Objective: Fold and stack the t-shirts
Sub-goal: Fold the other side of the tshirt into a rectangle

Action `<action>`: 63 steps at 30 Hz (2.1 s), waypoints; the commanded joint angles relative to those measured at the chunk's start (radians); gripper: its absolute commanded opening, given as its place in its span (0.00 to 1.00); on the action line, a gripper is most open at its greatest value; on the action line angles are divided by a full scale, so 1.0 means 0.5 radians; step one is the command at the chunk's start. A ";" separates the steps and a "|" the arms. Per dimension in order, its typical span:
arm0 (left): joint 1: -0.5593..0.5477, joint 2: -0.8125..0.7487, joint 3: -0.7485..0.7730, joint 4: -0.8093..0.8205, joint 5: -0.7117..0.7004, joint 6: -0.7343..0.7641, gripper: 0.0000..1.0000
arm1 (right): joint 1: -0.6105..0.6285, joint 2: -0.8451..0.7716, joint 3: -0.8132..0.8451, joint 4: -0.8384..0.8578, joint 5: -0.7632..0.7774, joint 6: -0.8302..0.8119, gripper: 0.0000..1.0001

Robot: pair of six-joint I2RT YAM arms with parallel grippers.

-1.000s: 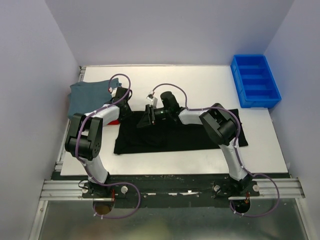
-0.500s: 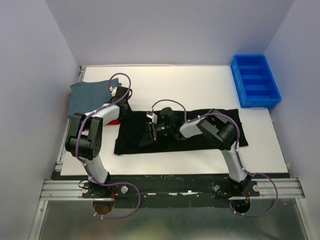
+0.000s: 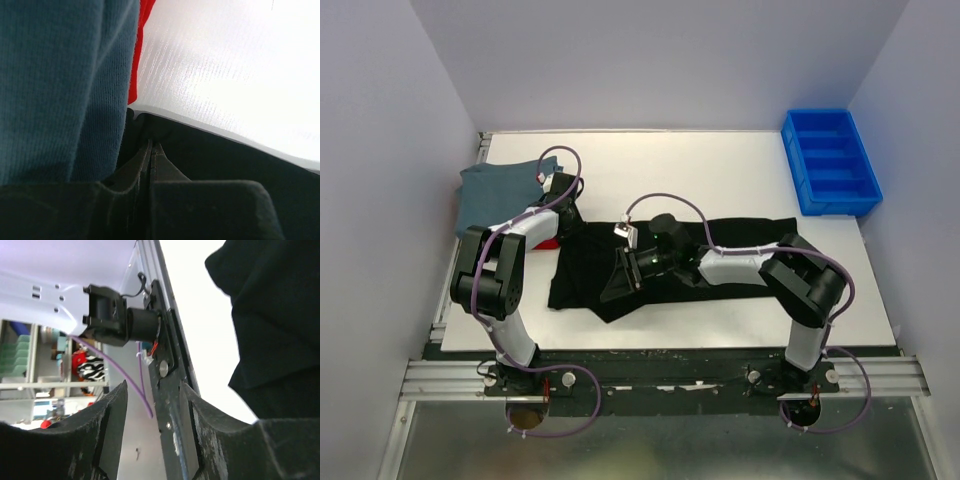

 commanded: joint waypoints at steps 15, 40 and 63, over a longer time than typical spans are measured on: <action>0.018 -0.022 0.017 -0.011 -0.010 0.018 0.06 | -0.109 0.623 0.675 -0.292 0.257 -0.438 0.53; 0.021 0.002 0.054 -0.027 -0.029 0.034 0.07 | 0.173 0.160 -0.356 0.693 0.061 0.065 0.48; -0.212 -0.525 -0.084 -0.155 -0.071 -0.006 0.37 | -0.131 -0.681 -0.426 -0.874 1.186 -0.564 0.40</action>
